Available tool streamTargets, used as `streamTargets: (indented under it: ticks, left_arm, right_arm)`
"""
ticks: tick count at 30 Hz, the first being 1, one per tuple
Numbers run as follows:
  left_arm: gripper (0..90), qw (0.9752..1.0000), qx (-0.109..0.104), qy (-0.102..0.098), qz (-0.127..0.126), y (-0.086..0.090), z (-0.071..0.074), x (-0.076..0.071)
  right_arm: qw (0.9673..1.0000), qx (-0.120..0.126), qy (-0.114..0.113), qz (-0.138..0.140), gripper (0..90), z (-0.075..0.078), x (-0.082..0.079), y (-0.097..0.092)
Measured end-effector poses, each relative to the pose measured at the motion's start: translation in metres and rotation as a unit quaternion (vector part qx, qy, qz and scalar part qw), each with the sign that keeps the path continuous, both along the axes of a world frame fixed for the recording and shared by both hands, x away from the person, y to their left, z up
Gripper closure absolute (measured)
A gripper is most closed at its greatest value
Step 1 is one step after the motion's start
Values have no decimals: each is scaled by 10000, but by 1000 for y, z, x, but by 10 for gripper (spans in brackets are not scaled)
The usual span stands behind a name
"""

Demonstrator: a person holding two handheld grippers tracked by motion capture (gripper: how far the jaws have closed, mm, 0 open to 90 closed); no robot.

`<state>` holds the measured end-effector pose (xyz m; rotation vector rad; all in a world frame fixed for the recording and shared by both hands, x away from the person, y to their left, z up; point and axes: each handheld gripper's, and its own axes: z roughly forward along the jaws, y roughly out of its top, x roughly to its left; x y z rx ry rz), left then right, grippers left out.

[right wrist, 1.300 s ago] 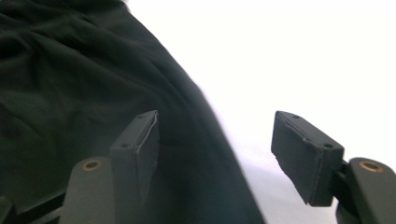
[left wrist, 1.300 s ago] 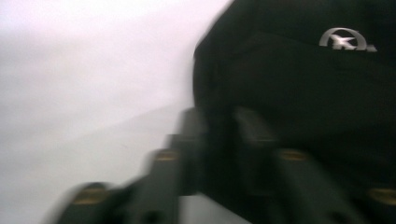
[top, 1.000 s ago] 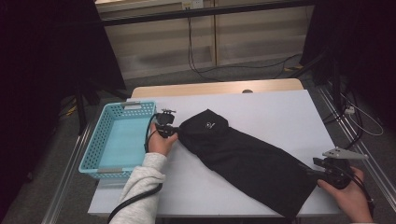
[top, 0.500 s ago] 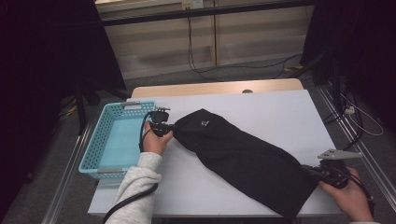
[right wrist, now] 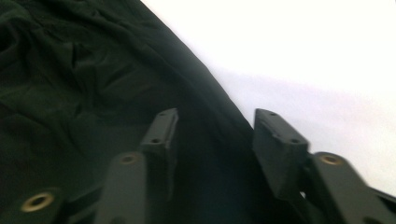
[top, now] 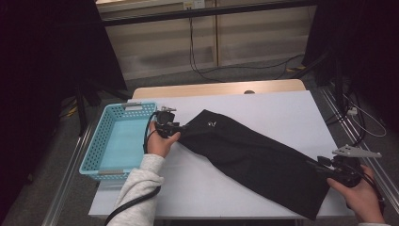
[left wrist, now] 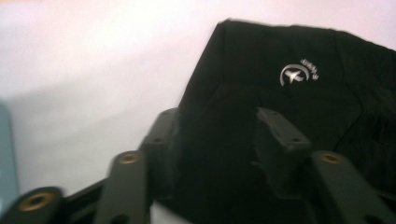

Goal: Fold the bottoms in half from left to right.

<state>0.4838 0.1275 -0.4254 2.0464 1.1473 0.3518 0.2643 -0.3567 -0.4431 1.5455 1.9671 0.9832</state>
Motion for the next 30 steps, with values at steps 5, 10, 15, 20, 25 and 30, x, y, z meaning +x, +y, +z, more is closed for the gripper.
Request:
streamTargets:
  ticks: [5, 10, 15, 20, 25, 30]
  left_arm:
    - [479, 9997, -18, 7, -253, -15, -10, 10]
    - [486, 9991, 205, -249, -264, -21, -25, 21]
    - [520, 9983, 343, -53, -466, -26, -35, 24]
    - [705, 9984, 251, 202, -470, -29, -33, 22]
    - [831, 9985, 332, 207, -384, -31, -28, 18]
    - [883, 9988, 124, 266, -384, -27, -18, 16]
  right_arm:
    - [9998, 5, -40, 169, 412, -2, 4, 12]
    - [9991, -2, 13, 415, 394, -5, 6, 26]
    - [9986, 38, -18, 524, 389, -4, 7, 32]
    - [9984, -16, -40, 566, 383, -5, 8, 37]
    - [9985, -14, -1, 544, 385, -6, 8, 38]
    - [9989, -41, 8, 464, 382, -8, 9, 35]
